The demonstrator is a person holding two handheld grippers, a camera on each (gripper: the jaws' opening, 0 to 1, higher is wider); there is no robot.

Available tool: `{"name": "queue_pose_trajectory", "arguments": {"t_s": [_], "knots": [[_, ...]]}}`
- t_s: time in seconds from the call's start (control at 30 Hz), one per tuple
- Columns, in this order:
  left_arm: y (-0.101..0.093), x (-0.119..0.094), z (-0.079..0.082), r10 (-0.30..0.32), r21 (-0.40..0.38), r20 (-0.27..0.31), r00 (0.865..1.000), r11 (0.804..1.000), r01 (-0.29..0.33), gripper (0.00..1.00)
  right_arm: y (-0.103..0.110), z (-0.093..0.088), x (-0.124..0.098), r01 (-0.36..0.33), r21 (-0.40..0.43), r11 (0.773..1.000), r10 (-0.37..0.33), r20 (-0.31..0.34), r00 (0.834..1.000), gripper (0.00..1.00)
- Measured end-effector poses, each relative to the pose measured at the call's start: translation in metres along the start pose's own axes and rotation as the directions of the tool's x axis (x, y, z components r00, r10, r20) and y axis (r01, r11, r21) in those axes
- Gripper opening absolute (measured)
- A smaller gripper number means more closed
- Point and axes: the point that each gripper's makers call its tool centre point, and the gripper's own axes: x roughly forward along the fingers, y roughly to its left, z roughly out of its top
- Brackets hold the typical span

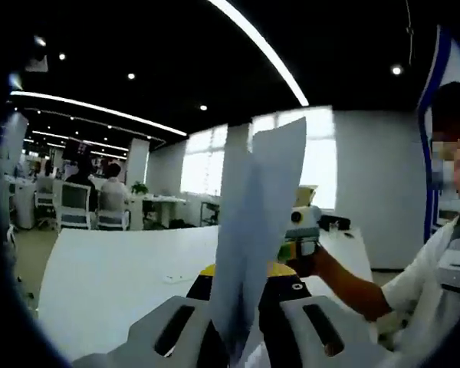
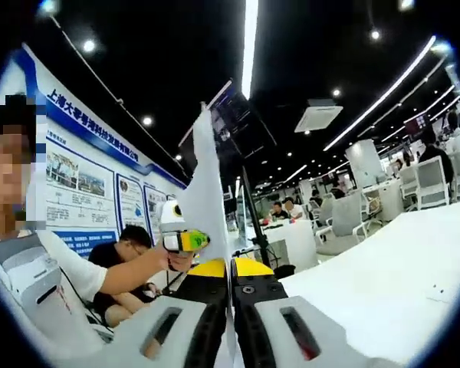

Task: Organize the stack of printing papers by aligning and flattening the scattered papers on the table

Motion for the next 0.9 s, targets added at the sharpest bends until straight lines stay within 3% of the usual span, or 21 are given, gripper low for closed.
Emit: {"name": "queue_pose_trajectory", "arguments": {"t_s": [0.17, 0.37, 0.47, 0.53, 0.6, 0.67, 0.77, 0.9], "knots": [[0.011, 0.000, -0.011, 0.061, 0.092, -0.031, 0.998, 0.994, -0.058, 0.33, 0.006, 0.013, -0.003, 0.003, 0.038, 0.999, -0.006, 0.077, 0.997, 0.00], [0.014, 0.003, -0.018, 0.056, 0.113, 0.024, 0.998, 0.992, -0.058, 0.39, 0.024, 0.010, -0.010, 0.040, 0.041, 0.998, -0.045, 0.108, 0.993, 0.00], [0.011, 0.006, -0.030, 0.036, 0.121, 0.004, 0.999, 0.992, -0.037, 0.42, 0.027, 0.003, -0.018, 0.065, 0.035, 0.997, -0.069, 0.109, 0.992, 0.00], [0.012, 0.012, -0.044, 0.050, 0.159, -0.032, 0.998, 0.986, -0.044, 0.50, 0.024, -0.003, -0.027, 0.082, 0.035, 0.996, -0.085, 0.100, 0.991, 0.00], [0.006, 0.017, -0.056, 0.020, 0.137, -0.036, 0.999, 0.990, -0.015, 0.54, 0.022, -0.008, -0.037, 0.108, 0.044, 0.993, -0.112, 0.099, 0.989, 0.00], [0.002, 0.022, -0.067, 0.000, 0.142, -0.037, 0.999, 0.990, 0.005, 0.51, 0.023, -0.013, -0.046, 0.118, 0.036, 0.992, -0.121, 0.096, 0.988, 0.00], [0.001, 0.031, -0.069, -0.027, 0.112, 0.017, 0.999, 0.993, 0.025, 0.50, 0.030, -0.020, -0.052, 0.114, 0.046, 0.992, -0.118, 0.112, 0.987, 0.00], [0.001, 0.039, -0.071, -0.068, 0.085, 0.036, 0.997, 0.994, 0.064, 0.44, 0.025, -0.020, -0.057, 0.143, 0.038, 0.989, -0.147, 0.111, 0.983, 0.00]]}}
